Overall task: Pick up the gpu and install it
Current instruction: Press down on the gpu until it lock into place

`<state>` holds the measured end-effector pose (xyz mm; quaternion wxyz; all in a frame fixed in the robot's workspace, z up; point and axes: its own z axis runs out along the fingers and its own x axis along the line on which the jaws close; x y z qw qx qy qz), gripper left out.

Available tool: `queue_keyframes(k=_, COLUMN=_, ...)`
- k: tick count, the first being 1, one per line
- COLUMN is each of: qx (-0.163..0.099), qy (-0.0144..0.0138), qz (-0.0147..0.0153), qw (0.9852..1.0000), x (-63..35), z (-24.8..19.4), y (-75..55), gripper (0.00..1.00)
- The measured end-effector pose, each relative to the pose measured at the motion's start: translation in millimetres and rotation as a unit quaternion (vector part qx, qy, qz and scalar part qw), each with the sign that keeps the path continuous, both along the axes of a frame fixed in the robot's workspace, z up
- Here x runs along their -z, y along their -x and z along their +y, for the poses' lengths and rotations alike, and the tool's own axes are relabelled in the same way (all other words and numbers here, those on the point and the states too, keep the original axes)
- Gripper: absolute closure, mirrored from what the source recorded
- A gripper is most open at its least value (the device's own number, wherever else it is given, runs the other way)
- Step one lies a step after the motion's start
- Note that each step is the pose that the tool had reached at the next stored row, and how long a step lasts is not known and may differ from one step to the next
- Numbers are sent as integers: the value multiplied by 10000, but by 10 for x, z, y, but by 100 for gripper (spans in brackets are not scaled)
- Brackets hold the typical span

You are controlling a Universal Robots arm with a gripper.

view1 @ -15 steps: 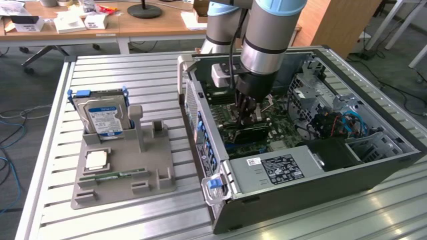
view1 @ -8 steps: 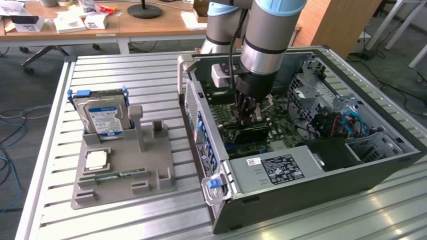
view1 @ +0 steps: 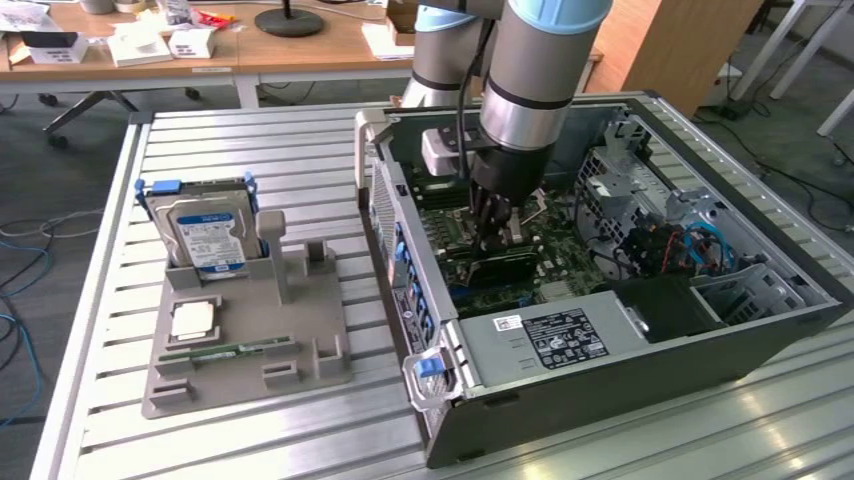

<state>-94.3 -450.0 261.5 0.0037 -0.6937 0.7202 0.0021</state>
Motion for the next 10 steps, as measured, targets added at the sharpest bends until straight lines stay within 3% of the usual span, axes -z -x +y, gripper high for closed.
queue_keyframes(k=10, qx=-1, qy=0, qz=0, qw=10000, x=0, z=0, y=-1, gripper=89)
